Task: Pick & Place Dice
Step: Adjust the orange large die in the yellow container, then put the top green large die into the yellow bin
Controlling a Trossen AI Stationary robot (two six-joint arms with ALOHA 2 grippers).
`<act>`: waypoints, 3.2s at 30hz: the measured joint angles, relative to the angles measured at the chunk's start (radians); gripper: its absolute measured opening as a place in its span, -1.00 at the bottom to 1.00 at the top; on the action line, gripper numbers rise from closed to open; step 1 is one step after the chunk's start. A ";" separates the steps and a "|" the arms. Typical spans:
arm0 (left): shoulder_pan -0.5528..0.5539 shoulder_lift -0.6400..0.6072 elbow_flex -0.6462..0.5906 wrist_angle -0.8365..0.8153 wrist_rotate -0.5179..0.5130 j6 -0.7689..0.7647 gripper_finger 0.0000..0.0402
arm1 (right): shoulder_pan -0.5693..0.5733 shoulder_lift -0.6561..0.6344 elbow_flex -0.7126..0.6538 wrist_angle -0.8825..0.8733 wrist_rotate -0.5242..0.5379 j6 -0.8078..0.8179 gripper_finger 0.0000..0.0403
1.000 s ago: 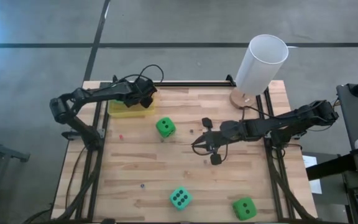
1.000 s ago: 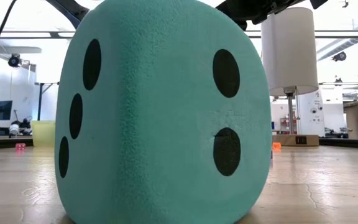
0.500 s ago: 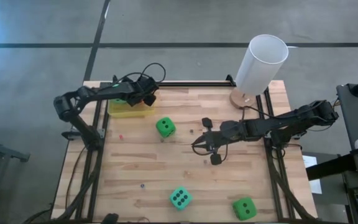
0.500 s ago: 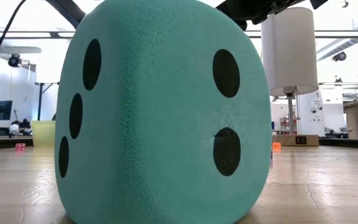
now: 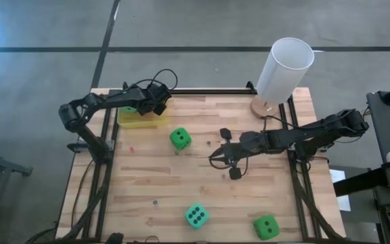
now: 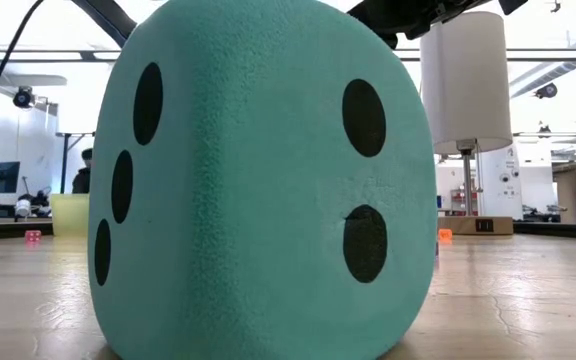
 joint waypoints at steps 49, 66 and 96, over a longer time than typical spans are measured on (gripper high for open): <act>-0.550 -0.364 0.045 -0.030 0.461 -0.244 0.90 | 0.000 -0.003 0.000 -0.037 0.000 -0.024 -0.86; -0.545 -0.062 0.262 -0.157 0.530 -0.179 0.92 | 0.008 -0.049 -0.001 -0.090 -0.001 -0.013 -0.86; -0.452 0.127 0.286 -0.145 0.630 -0.085 0.90 | 0.020 -0.049 -0.001 -0.087 -0.001 -0.023 -0.86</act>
